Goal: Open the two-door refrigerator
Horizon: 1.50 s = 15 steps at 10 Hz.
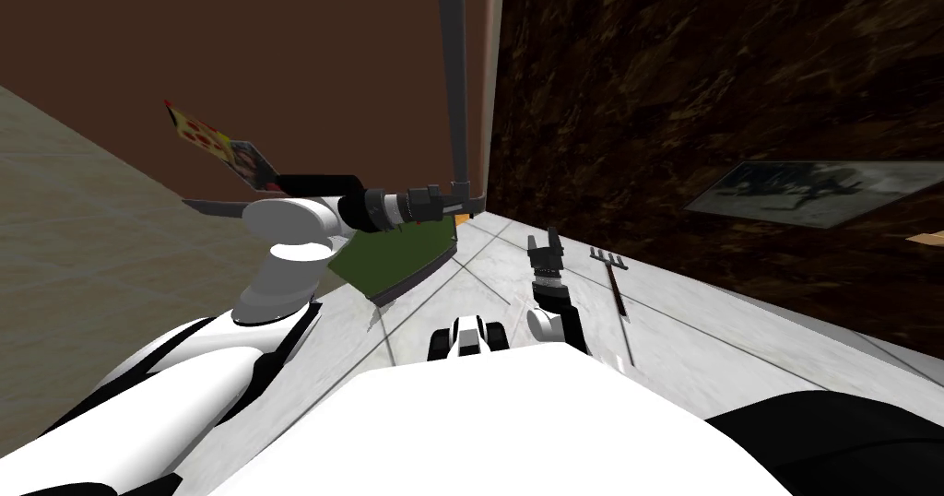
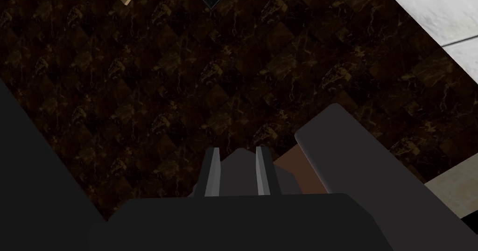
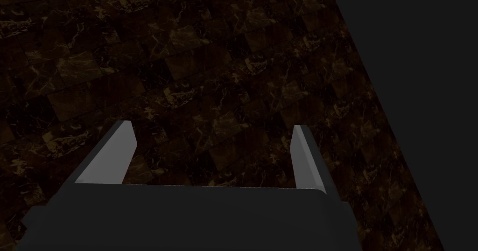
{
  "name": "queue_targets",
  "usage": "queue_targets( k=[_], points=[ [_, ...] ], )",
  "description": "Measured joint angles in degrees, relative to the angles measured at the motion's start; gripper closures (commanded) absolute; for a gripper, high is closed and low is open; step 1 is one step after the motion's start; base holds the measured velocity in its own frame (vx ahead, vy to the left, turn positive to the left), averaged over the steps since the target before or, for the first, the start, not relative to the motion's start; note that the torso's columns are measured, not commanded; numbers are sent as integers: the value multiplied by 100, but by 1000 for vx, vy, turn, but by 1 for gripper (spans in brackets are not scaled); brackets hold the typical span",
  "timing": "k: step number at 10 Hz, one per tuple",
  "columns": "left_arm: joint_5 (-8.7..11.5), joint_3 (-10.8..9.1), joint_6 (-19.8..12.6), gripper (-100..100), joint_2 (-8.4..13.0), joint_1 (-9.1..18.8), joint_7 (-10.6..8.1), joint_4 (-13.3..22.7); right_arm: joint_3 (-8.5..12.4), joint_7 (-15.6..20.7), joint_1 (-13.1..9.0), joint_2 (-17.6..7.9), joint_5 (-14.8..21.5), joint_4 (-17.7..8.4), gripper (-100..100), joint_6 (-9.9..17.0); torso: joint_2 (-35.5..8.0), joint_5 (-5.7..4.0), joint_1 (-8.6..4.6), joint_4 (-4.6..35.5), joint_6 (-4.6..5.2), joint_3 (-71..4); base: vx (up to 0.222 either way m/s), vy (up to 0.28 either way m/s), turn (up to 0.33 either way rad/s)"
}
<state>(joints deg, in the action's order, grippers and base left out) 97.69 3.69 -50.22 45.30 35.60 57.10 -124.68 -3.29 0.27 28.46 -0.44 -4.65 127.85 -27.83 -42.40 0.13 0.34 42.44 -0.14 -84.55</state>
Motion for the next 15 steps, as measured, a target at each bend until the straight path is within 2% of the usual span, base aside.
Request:
queue_targets(
  k=[4, 5, 9, 10, 12, 15],
  points=[
    [704, 62, -113, 100, 43, 6, 322, -265, 0, 0, 0, 0, 0, 0, 0, 0, 1, 21, 45, 13, -14, -11, -132, 133, 34],
    [820, 115, -125, 100, 42, 44, 350, -298, 0, 0, 0, 0, 0, 0, 0, 0, 5, 22, 37, 16, -14, -16, -121, 109, 46],
    [1519, 112, -222, 100, 48, -36, 777, -470, 0, 0, 0, 0, 0, 0, 0, 0, -9, 26, 54, 17, -12, -9, -136, 127, 38],
    [1671, 115, -256, -100, 67, -56, 828, -533, 0, 0, 0, 0, 0, -1, 0, 0, 4, 24, 43, 19, -10, -22, -43, 27, -6],
    [1784, 37, -301, -100, 175, 180, 669, -456, -1, 0, 2, 1, 0, 0, 0, 0, 54, -20, -60, -24, 12, -34, 23, -52, 12],
    [1948, -75, -396, -100, 383, 524, 324, -372, -2, 0, 2, 2, 0, 0, 0, -1, -3, -19, -48, 10, 17, -6, 24, -51, 1]
  ],
)
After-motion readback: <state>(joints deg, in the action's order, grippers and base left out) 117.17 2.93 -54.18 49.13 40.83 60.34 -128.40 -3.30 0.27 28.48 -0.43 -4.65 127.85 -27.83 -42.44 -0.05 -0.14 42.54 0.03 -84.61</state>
